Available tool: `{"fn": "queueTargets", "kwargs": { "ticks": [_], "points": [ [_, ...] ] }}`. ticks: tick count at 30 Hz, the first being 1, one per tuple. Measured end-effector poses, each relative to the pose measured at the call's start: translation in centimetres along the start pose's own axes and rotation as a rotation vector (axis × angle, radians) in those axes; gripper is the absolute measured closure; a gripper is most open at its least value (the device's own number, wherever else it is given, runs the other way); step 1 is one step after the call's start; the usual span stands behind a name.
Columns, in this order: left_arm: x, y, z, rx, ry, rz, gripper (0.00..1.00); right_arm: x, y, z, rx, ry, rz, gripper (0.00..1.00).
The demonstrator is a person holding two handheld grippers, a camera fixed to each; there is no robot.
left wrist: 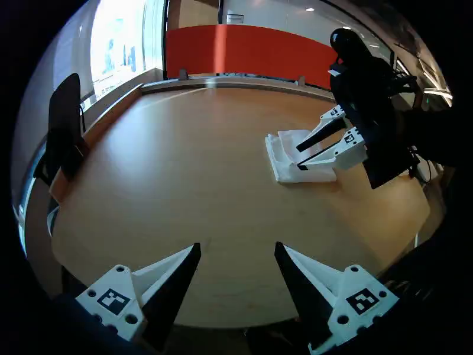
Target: Fold towel
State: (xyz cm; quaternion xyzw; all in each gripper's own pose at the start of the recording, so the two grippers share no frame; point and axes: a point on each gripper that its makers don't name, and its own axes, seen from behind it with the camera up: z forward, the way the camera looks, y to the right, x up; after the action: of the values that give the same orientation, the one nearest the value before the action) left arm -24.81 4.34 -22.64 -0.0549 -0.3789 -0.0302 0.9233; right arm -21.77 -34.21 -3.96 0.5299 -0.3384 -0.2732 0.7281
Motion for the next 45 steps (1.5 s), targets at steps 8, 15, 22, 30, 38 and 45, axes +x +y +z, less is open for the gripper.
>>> {"fn": "queueTargets", "kwargs": {
  "ticks": [8,15,22,30,38,45],
  "points": [
    [0.1,0.1,0.0,-0.002,0.002,0.002,0.07,-0.2,0.2,-0.3,-0.012,0.005,0.017,0.28],
    [0.1,-0.1,0.0,-0.003,0.002,0.002,0.07,-1.4,0.6,-0.9,-0.042,-0.002,0.04,0.28],
    [0.2,-0.2,0.1,-0.007,0.002,0.01,0.08,-3.8,1.3,-2.1,-0.085,-0.02,0.076,0.28],
    [0.4,-0.1,0.1,-0.014,0.002,0.023,0.08,-6.5,1.8,-3.8,-0.123,-0.039,0.119,0.28],
    [0.5,0.1,0.1,-0.02,0.004,0.031,0.07,-8.2,1.8,-4.3,-0.143,-0.051,0.148,0.28],
    [0.5,0.1,0.0,-0.021,0.005,0.035,0.07,-10.0,1.3,-4.0,-0.15,-0.073,0.173,0.28]
  ]
}}
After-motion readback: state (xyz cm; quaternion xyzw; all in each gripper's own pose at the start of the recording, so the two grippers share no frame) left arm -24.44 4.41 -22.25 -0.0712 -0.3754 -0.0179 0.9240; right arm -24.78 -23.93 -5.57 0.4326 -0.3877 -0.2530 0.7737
